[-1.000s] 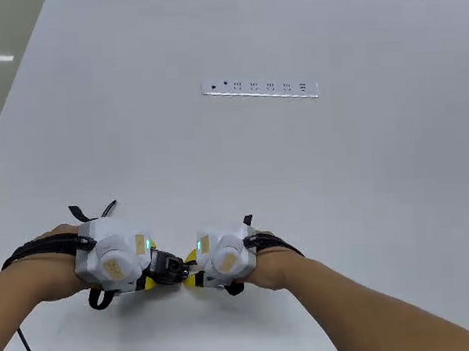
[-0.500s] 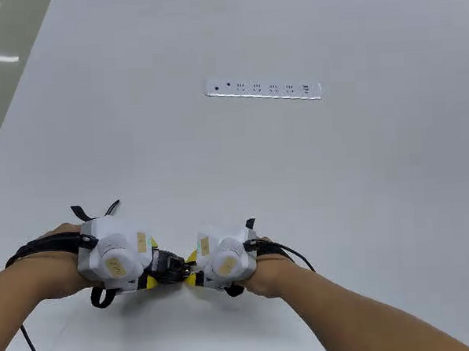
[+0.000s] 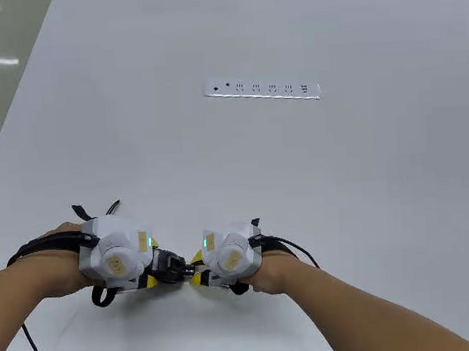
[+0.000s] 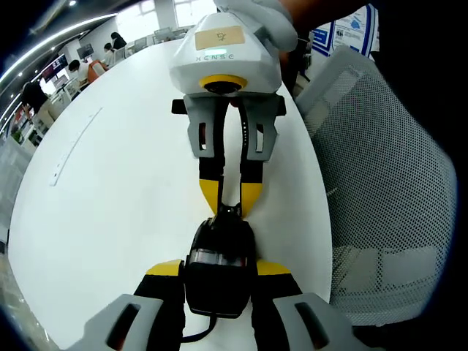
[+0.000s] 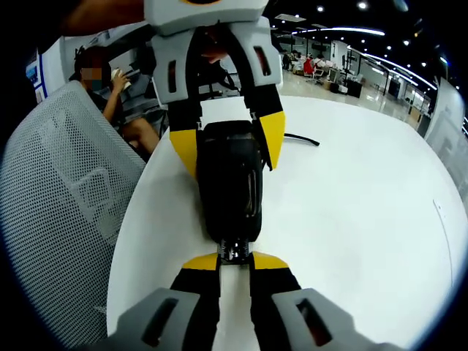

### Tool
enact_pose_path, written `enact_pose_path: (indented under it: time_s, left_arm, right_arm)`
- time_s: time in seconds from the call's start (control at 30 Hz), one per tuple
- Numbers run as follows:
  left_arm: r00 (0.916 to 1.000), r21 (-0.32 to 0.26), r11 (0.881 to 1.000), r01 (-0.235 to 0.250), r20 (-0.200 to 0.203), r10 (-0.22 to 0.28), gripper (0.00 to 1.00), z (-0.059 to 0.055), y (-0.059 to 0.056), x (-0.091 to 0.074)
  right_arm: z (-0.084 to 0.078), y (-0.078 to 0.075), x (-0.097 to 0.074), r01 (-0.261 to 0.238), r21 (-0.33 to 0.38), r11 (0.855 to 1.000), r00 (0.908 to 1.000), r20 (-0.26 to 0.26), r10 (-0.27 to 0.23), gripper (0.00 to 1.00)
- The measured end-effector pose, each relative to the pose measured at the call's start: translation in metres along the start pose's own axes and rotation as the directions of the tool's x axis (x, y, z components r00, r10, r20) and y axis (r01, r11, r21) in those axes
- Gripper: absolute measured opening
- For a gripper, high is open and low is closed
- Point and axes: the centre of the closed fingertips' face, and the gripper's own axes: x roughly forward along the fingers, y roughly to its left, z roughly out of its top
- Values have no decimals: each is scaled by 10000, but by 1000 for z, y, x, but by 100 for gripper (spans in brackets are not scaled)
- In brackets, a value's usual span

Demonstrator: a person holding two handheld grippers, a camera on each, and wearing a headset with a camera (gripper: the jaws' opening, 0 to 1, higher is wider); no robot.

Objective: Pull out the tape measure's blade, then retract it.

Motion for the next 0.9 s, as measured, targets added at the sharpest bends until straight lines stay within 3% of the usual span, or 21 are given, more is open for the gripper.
enact_pose_path:
  time_s: [0.2,0.27,0.3,0.37,0.6,0.9]
  left_arm:
    - [10000,-64,10000,-47,43,48,31,0,0,0]
    - [10000,-55,10000,-39,34,39,31,0,0,0]
    - [10000,-53,10000,-23,17,23,31,0,0,0]
    - [10000,-47,10000,-8,-10,8,31,0,0,0]
    - [10000,-124,9999,-14,-9,14,31,-1,0,0]
    - [10000,-202,9998,-33,-10,33,31,-1,1,-1]
  right_arm:
    - [2,0,2,-2,36,10000,9994,-341,4,15]
    - [5,1,5,-65,-77,9999,9996,-280,63,16]
    - [10,2,8,-48,227,9997,9999,-125,51,16]
    - [8,0,7,41,92,9999,9991,-422,-37,15]
    - [7,-1,6,-110,-433,9990,9993,-358,94,13]
    - [-2,-4,-3,20,-179,9998,9997,-231,-25,13]
